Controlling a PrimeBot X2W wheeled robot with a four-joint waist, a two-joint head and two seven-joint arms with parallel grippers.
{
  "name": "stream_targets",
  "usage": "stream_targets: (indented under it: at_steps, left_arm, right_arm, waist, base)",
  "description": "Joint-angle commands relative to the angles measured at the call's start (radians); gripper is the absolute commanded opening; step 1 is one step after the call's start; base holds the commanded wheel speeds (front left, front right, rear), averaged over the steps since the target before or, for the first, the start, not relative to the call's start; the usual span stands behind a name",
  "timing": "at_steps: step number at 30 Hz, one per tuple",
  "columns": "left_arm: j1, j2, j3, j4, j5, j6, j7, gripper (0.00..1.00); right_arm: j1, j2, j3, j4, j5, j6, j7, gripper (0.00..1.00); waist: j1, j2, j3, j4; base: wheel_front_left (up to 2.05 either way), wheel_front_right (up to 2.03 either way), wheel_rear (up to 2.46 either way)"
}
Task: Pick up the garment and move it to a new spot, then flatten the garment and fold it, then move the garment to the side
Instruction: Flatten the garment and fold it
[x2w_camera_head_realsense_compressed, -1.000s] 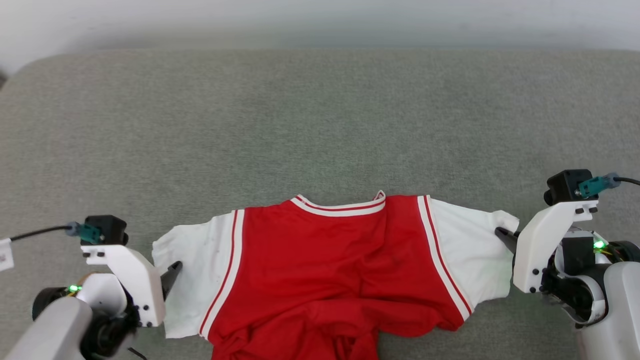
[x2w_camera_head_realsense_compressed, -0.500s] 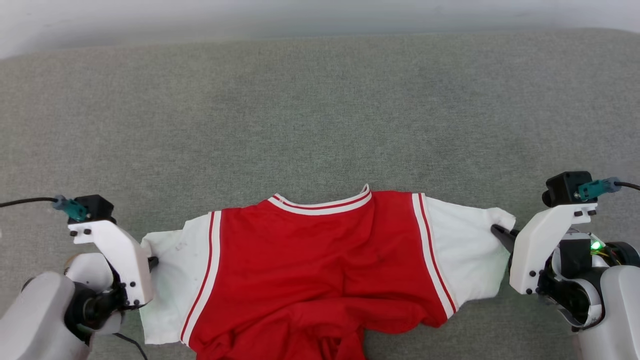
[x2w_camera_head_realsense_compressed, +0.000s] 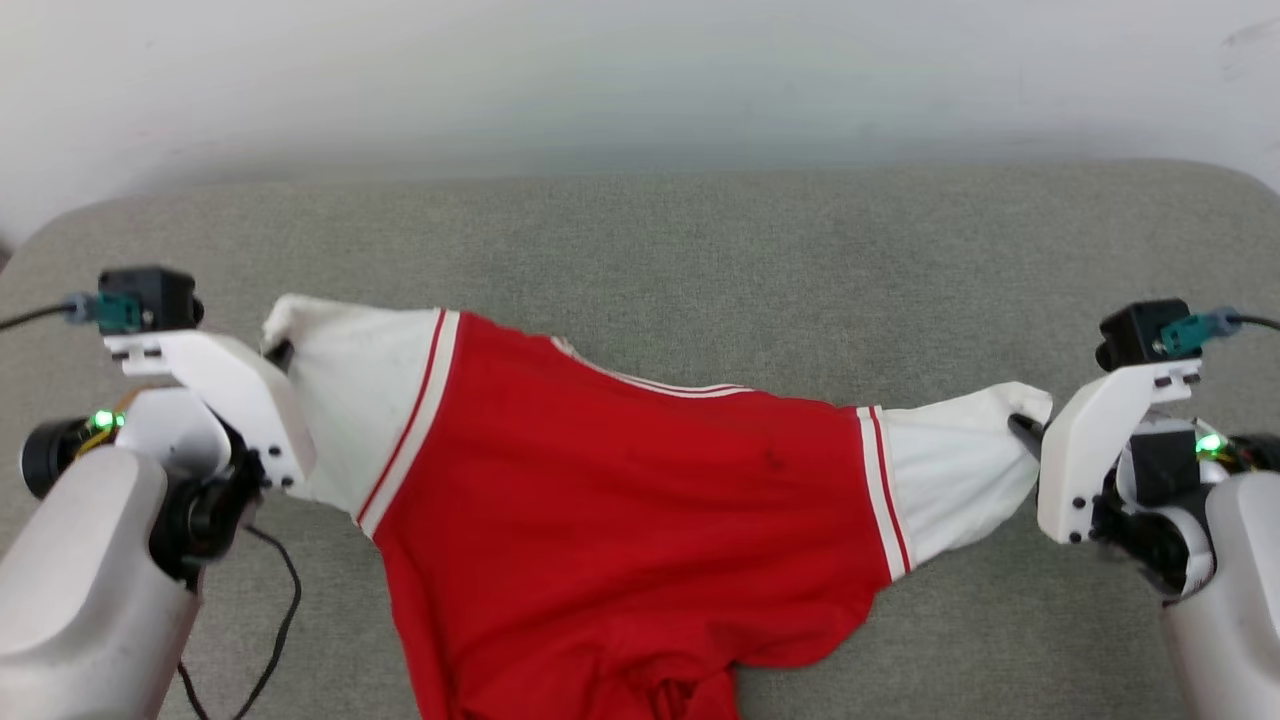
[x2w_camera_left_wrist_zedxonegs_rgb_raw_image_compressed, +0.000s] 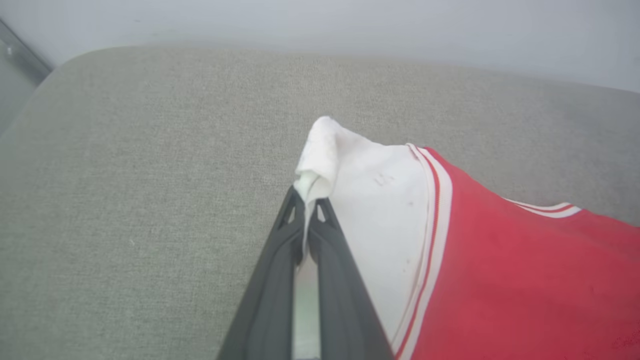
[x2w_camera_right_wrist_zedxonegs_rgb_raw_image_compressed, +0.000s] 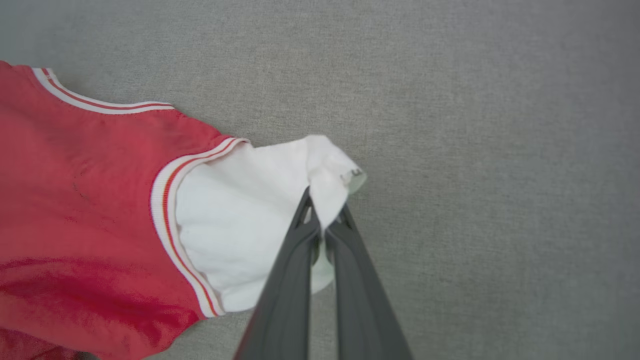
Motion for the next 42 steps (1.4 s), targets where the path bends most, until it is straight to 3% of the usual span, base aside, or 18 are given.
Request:
stream_targets:
  at_steps: [1, 9, 18, 31, 37, 42]
  left_arm:
    - [-0.024, -0.009, -0.001, 0.008, 0.006, 0.001, -0.011, 0.0]
    - [-0.25, -0.055, -0.009, 0.134, 0.083, -0.006, -0.122, 0.0]
    - [-0.571, -0.104, 0.024, 0.284, 0.121, -0.041, -0.287, 0.0]
    - [-1.001, -0.089, 0.015, 0.379, 0.229, -0.081, -0.483, 0.0]
    - [-1.12, -0.083, 0.007, 0.405, 0.248, -0.103, -0.515, 0.0]
    - [-1.122, -0.094, -0.003, 0.429, 0.247, -0.114, -0.536, 0.0]
  right_arm:
    - [-0.032, -0.019, 0.01, 0.012, -0.001, -0.001, -0.008, 0.0]
    - [-0.299, -0.065, 0.084, 0.179, -0.008, -0.001, -0.122, 0.0]
    - [-0.663, -0.081, 0.11, 0.338, -0.077, -0.001, -0.283, 0.0]
    - [-1.131, -0.07, 0.055, 0.446, -0.223, -0.001, -0.584, 0.0]
    - [-1.269, -0.068, 0.06, 0.492, -0.242, -0.001, -0.69, 0.0]
    - [-1.301, -0.062, 0.095, 0.544, -0.225, -0.001, -0.735, 0.0]
  waist:
    - [0.0, 0.0, -0.011, 0.0]
    - [0.0, 0.0, 0.008, -0.007]
    - [0.0, 0.0, 0.142, -0.02]
    - [0.0, 0.0, 0.349, -0.04]
    - [0.0, 0.0, 0.433, -0.046]
    - [0.0, 0.0, 0.483, -0.044]
  base:
    - [0.0, 0.0, 0.0]
    - [0.0, 0.0, 0.0]
    - [0.0, 0.0, 0.0]
    - [0.0, 0.0, 0.0]
    - [0.0, 0.0, 0.0]
    - [0.0, 0.0, 0.0]
